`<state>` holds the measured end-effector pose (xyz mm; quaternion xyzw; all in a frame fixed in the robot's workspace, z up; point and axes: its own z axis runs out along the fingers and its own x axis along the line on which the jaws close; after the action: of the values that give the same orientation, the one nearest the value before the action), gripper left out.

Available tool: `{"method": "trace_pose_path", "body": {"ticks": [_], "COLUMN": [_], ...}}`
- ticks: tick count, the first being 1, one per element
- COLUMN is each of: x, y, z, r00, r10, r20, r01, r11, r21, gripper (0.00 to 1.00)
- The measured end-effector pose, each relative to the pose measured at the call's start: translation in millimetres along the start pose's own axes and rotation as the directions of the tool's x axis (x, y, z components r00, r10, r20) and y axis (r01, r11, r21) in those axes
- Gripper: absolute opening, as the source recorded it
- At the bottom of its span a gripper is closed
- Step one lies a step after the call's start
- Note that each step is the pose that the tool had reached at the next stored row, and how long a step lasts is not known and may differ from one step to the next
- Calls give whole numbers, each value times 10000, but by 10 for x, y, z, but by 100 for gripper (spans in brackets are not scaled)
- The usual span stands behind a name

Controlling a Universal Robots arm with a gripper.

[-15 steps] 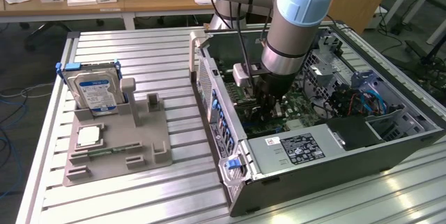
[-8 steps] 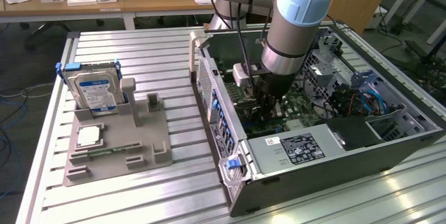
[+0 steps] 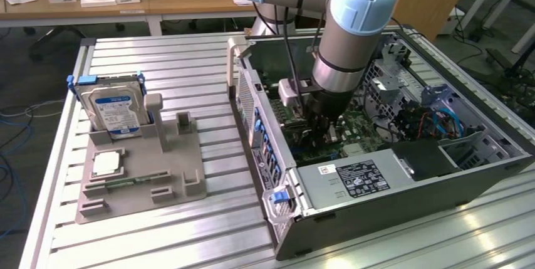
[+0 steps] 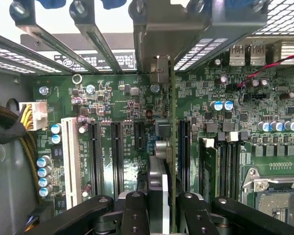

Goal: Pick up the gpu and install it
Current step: 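Insert the gpu into the slot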

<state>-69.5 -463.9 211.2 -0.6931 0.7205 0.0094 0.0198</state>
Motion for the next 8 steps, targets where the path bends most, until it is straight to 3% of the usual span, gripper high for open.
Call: {"method": "trace_pose_path", "body": {"ticks": [8], "x": [-1], "y": [1], "z": [1], "r00": [10000], "r10": [1], "r20": [2], "r01": [-1], "r11": [10000], "r21": [3], "gripper": [28]}}
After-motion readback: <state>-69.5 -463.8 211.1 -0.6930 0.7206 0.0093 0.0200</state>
